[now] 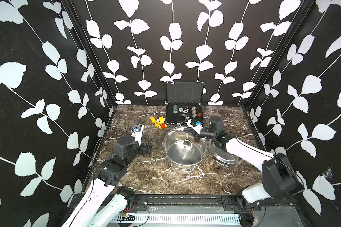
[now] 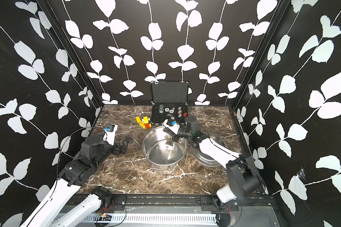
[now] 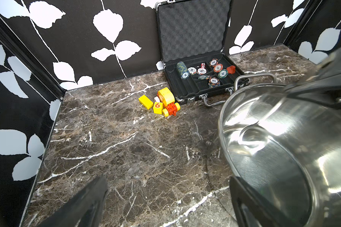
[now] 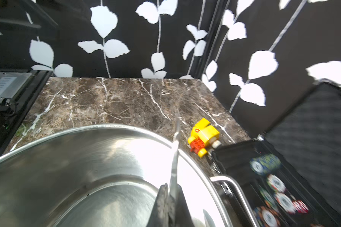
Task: Stir the soup with a spoon
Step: Stir the soup in the pan with a stick.
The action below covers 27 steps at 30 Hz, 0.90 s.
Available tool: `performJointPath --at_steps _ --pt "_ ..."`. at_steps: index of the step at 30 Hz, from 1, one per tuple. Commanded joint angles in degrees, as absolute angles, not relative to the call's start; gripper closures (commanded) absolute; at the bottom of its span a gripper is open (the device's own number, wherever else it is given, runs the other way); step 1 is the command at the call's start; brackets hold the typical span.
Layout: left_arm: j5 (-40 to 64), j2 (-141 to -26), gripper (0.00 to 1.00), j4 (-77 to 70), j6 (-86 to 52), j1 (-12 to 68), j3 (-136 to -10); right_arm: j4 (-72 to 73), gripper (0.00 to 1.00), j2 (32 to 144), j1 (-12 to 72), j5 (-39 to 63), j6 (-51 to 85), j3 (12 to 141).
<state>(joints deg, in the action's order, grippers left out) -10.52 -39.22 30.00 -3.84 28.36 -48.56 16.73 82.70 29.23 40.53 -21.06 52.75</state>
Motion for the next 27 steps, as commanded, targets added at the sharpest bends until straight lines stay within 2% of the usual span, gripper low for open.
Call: performJointPath --at_steps 1,8,15,20,27 --pt "-10.41 -39.98 0.01 28.18 -3.88 28.52 -47.8 16.9 1.0 76.88 28.32 37.61 -21.19 49.22" --pt "-9.76 -41.52 0.01 26.94 -4.24 28.48 -47.75 15.4 1.0 66.69 28.32 36.44 -16.46 40.45" --pt "-10.13 -41.31 0.01 25.68 -4.39 28.52 -47.07 10.07 1.0 58.89 33.6 33.9 -16.26 37.53" --pt "-9.88 -41.46 0.01 24.87 -5.01 28.48 -46.93 9.82 1.0 61.24 41.17 32.44 -16.45 40.43" --pt "-10.47 -40.43 0.01 25.97 -4.5 28.48 -46.87 11.34 1.0 73.55 49.05 34.35 -18.87 51.14"
